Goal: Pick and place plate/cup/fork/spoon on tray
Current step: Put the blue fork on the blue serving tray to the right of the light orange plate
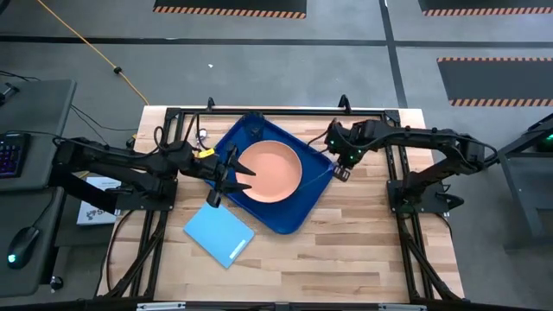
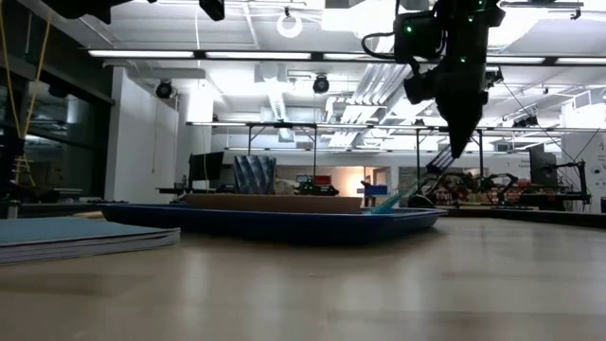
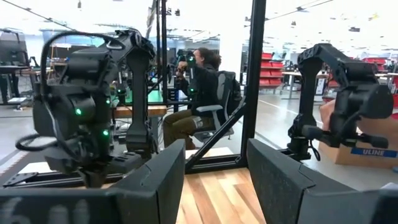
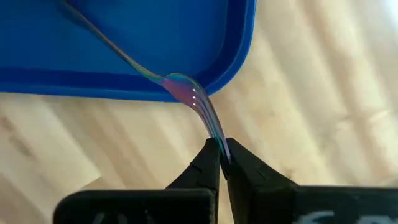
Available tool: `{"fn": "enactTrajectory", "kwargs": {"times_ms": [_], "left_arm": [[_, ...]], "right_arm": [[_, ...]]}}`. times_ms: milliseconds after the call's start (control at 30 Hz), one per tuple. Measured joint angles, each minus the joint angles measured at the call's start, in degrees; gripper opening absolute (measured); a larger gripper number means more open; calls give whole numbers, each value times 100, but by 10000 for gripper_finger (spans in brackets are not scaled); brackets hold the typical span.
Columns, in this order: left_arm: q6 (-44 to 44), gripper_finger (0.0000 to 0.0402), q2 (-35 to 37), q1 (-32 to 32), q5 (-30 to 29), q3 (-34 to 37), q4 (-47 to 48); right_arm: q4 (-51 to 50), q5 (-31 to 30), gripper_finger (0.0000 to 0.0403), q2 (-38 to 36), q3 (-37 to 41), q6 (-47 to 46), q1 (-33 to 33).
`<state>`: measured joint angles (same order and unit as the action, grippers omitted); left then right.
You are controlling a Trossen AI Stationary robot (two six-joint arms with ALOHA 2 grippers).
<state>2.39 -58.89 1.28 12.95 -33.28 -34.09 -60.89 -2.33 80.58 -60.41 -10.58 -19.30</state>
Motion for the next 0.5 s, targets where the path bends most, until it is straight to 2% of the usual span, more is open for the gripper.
{"fn": "enactTrajectory", "kwargs": {"times_ms": [167, 333, 500], "left_arm": [[-1, 161, 0, 0, 0, 0, 15], [55, 161, -2, 2, 23, 0, 86], [124, 161, -2, 2, 183, 0, 108]], "right_arm": [[91, -484, 0, 2, -494, 36, -45], [174, -463, 1, 4, -867, 107, 1], [186, -453, 1, 4, -900, 108, 86]]}}
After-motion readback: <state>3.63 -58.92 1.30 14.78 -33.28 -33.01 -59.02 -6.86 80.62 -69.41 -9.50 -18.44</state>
